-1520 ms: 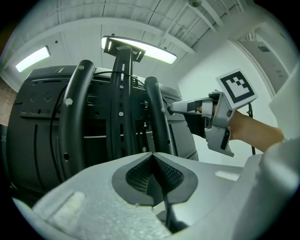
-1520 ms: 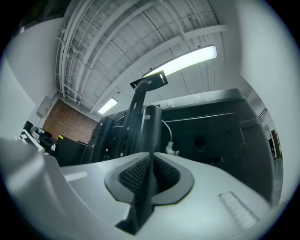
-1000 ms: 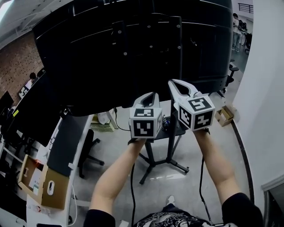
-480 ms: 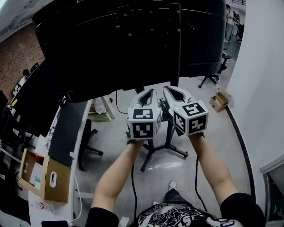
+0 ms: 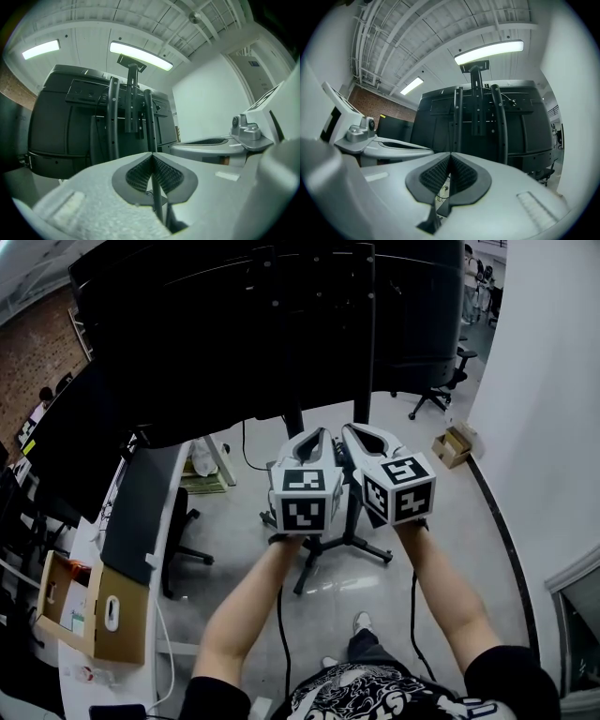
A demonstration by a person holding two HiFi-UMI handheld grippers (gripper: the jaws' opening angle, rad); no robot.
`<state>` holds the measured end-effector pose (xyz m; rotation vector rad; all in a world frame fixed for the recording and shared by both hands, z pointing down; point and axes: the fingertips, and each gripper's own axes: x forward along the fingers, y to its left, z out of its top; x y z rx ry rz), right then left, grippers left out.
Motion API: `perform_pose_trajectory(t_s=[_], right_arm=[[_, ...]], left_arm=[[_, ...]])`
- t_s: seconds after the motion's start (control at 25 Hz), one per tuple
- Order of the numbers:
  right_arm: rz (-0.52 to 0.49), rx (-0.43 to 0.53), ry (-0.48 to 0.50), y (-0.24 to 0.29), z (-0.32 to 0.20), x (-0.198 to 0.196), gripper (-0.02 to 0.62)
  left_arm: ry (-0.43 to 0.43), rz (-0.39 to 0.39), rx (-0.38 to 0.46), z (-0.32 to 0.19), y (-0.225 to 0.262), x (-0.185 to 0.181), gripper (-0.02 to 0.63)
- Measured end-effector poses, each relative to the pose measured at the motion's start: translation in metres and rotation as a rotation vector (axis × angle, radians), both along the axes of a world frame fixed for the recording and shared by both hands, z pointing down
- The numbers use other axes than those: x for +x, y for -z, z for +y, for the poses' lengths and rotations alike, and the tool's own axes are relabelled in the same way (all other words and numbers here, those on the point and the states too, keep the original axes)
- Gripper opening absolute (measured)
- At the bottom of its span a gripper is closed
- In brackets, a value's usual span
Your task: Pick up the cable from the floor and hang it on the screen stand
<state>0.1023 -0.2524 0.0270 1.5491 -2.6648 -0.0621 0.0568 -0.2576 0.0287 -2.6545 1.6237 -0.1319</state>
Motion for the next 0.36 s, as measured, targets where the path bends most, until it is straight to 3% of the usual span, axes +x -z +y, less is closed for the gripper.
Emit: perform_pose_trajectory(t_s=[0.36], right_arm=[[-0.003, -0.002, -0.009, 0.0015, 0.0042, 0.0028, 0.006]], left_arm=[[-0.016, -0.003, 0.003, 0.0057, 0.0019, 0.0063, -0.002]])
